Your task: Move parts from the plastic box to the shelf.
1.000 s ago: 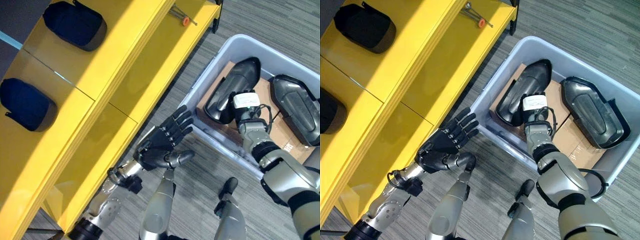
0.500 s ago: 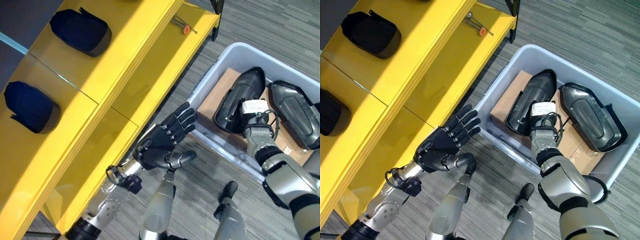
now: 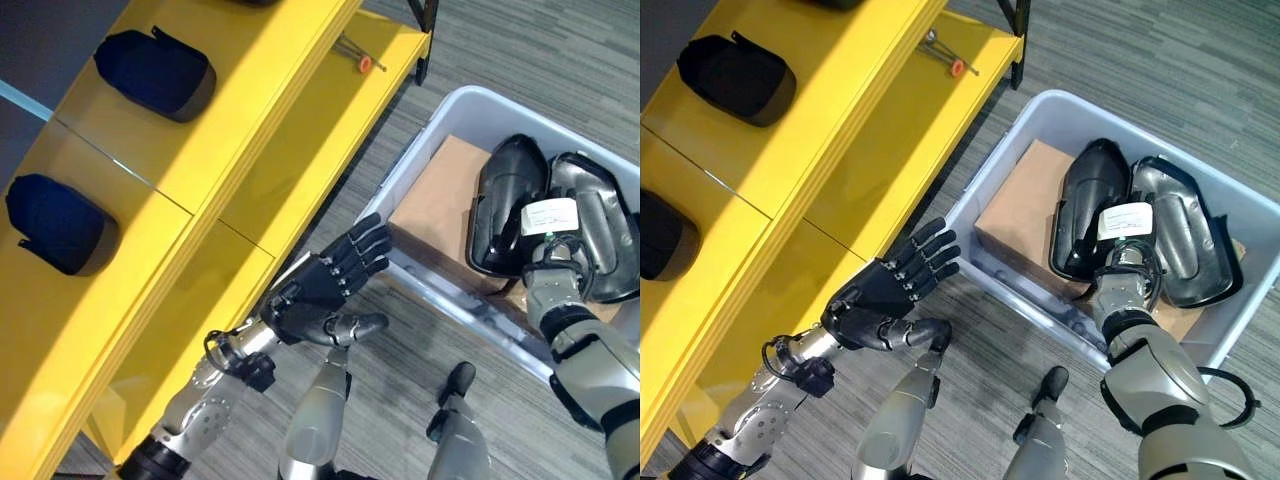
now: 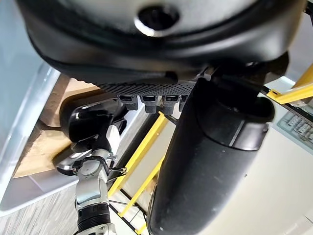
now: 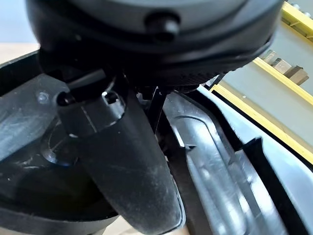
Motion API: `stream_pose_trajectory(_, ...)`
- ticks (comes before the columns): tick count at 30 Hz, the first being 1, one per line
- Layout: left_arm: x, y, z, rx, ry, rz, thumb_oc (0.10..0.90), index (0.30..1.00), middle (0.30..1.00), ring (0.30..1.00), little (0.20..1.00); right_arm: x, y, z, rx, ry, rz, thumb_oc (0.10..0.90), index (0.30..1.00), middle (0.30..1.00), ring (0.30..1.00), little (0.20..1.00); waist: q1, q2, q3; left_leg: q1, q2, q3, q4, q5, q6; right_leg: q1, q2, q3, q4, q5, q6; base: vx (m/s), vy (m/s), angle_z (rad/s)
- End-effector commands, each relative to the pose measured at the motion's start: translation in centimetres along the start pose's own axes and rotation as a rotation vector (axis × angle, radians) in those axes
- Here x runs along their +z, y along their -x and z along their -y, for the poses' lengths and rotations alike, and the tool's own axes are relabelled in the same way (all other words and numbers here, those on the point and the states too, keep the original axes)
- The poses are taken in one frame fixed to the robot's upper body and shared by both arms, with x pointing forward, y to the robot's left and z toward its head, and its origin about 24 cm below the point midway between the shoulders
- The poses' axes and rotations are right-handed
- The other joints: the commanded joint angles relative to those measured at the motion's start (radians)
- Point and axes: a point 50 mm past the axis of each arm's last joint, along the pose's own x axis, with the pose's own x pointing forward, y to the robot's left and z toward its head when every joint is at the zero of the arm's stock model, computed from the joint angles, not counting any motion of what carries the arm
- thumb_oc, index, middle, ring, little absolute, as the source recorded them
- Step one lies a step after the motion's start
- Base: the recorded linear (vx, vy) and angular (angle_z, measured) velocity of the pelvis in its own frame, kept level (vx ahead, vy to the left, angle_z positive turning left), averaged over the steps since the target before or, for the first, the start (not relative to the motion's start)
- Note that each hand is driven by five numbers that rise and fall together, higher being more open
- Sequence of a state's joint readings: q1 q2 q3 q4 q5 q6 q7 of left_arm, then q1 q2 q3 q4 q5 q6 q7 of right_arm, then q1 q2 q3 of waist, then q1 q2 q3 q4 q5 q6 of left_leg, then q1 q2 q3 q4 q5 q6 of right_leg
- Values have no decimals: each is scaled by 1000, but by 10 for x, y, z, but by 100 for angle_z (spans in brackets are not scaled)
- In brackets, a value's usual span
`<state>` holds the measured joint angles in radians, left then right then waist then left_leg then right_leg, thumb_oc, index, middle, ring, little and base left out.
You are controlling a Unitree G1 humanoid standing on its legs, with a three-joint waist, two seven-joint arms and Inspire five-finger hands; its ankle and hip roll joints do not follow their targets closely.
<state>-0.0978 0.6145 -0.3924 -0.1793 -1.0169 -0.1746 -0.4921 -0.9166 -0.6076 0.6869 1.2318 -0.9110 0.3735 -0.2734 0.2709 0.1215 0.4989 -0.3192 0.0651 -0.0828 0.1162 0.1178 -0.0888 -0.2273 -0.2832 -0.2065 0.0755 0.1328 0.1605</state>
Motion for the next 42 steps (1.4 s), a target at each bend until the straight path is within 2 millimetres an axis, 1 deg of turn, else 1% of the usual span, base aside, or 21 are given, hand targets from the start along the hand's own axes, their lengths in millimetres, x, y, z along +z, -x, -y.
stream_pose_trajectory(1,32,-12,26,-183,-26,203,900,1000,1000,1000,1000,-93,-14,35,-181,126,-306,900,1000,1000,1000,1000,-23,7,-42,33,-57,59,-86,25,82,17,101,-24,107,-107,-69,0,0,0)
stream_pose_trajectory(4,33,-11,26,-200,-20,201,900,1000,1000,1000,1000,-87,-13,40,-289,101,-258,900,1000,1000,1000,1000,-29,1,-60,50,-56,61,-96,21,83,33,101,-19,93,-103,-65,0,0,0)
stream_pose_trajectory(5,34,-10,26,-200,-23,201,900,1000,1000,1000,1000,-84,-14,44,-311,64,-243,900,1000,1000,1000,1000,-35,-4,-68,56,-55,63,-96,18,82,36,101,-15,91,-103,-64,36,-3,1)
stream_pose_trajectory(7,33,-5,25,-164,-26,205,900,1000,1000,1000,1000,-70,-11,47,-323,-1,-165,900,1000,1000,1000,1000,-63,-18,-88,81,-43,75,-104,12,77,50,105,2,81,-103,-65,62,30,-3)
stream_pose_trajectory(9,33,-4,24,-159,-26,206,900,1000,1000,1000,1000,-68,-10,47,-323,-6,-149,900,1000,1000,1000,1000,-68,-21,-91,86,-41,78,-107,11,76,54,106,5,79,-104,-65,39,40,-12)
stream_pose_trajectory(10,32,-3,24,-137,-28,216,900,1000,1000,1000,1000,-56,-5,49,-352,-25,-98,900,1000,1000,1000,1000,-91,-28,-100,99,-33,89,-113,12,73,56,109,18,72,-100,-65,31,62,-26)
stream_pose_trajectory(11,33,-2,23,-129,-30,221,900,1000,1000,1000,1000,-53,-3,51,-361,-35,-86,900,1000,1000,1000,1000,-100,-30,-103,105,-29,95,-116,11,73,57,110,24,70,-99,-66,32,76,-19)
stream_pose_trajectory(12,33,-1,23,-124,-31,225,900,1000,1000,1000,1000,-51,-1,52,-362,-37,-83,900,1000,1000,1000,1000,-106,-32,-105,110,-27,99,-118,11,72,58,111,29,68,-98,-66,10,53,-11)
stream_pose_trajectory(15,35,2,21,-106,-34,238,900,1000,1000,1000,1000,-51,6,45,-343,-60,-82,900,1000,1000,1000,1000,-130,-35,-109,123,-20,112,-126,10,69,61,113,43,60,-94,-65,4,43,-16)
stream_pose_trajectory(18,36,3,20,-87,-32,247,900,1000,1000,1000,1000,-49,12,49,-345,-79,-73,900,1000,1000,1000,1000,-156,-41,-114,137,-15,128,-131,6,69,61,112,60,53,-88,-61,-10,34,-24)
stream_pose_trajectory(27,35,0,20,-84,-28,248,900,1000,1000,1000,1000,-43,11,47,-282,-59,-48,900,1000,1000,1000,1000,-169,-39,-122,152,-13,138,-134,3,65,66,107,68,50,-86,-59,-4,7,-11)
stream_pose_trajectory(29,35,0,20,-81,-27,248,900,1000,1000,1000,1000,-41,13,45,-298,-81,-35,900,1000,1000,1000,1000,-173,-37,-124,155,-12,139,-134,3,65,67,107,70,52,-86,-60,7,25,-6)
stream_pose_trajectory(32,36,1,21,-70,-24,256,900,1000,1000,1000,1000,-31,17,55,-357,-183,36,900,1000,1000,1000,1000,-183,-35,-127,160,-14,142,-137,0,66,65,107,77,52,-87,-60,5,32,-4)
stream_pose_trajectory(33,36,1,21,-69,-25,256,900,1000,1000,1000,1000,-30,18,55,-360,-187,41,900,1000,1000,1000,1000,-183,-35,-128,160,-14,142,-137,0,66,65,107,77,52,-87,-60,9,48,-8)
stream_pose_trajectory(34,37,4,21,-55,-23,268,900,1000,1000,1000,1000,-15,27,65,-389,-245,140,900,1000,1000,1000,1000,-195,-35,-128,163,-15,144,-138,-2,66,65,106,82,52,-88,-60,9,36,-9)
stream_pose_trajectory(35,36,4,21,-55,-23,267,900,1000,1000,1000,1000,-15,27,64,-387,-244,139,900,1000,1000,1000,1000,-194,-36,-129,163,-15,144,-138,-2,66,65,106,82,52,-88,-60,16,76,-6)
stream_pose_trajectory(36,37,6,22,-37,-25,281,900,1000,1000,1000,1000,0,41,67,-408,-306,232,900,1000,1000,1000,1000,-208,-37,-127,165,-15,149,-141,-1,67,62,106,87,53,-87,-59,14,62,-6)
stream_pose_trajectory(38,37,8,21,-15,-24,294,900,1000,1000,1000,1000,16,58,69,-419,-387,342,900,1000,1000,1000,1000,-225,-41,-127,167,-14,156,-143,-3,69,58,106,94,54,-87,-58,8,69,-6)
stream_pose_trajectory(40,37,8,21,-10,-24,297,900,1000,1000,1000,1000,19,62,68,-415,-408,367,900,1000,1000,1000,1000,-227,-43,-128,166,-14,158,-143,-3,70,55,106,97,55,-88,-57,-14,42,-4)
stream_pose_trajectory(41,38,9,19,11,-32,314,900,1000,1000,1000,1000,31,78,71,-431,-473,471,900,1000,1000,1000,1000,-244,-46,-122,165,-12,164,-144,-3,71,47,106,102,59,-87,-55,-24,49,-1)
stream_pose_trajectory(42,38,9,19,15,-31,319,900,1000,1000,1000,1000,33,82,72,-437,-487,503,900,1000,1000,1000,1000,-246,-47,-121,164,-12,166,-144,-3,71,45,105,104,60,-88,-55,-25,52,-2)
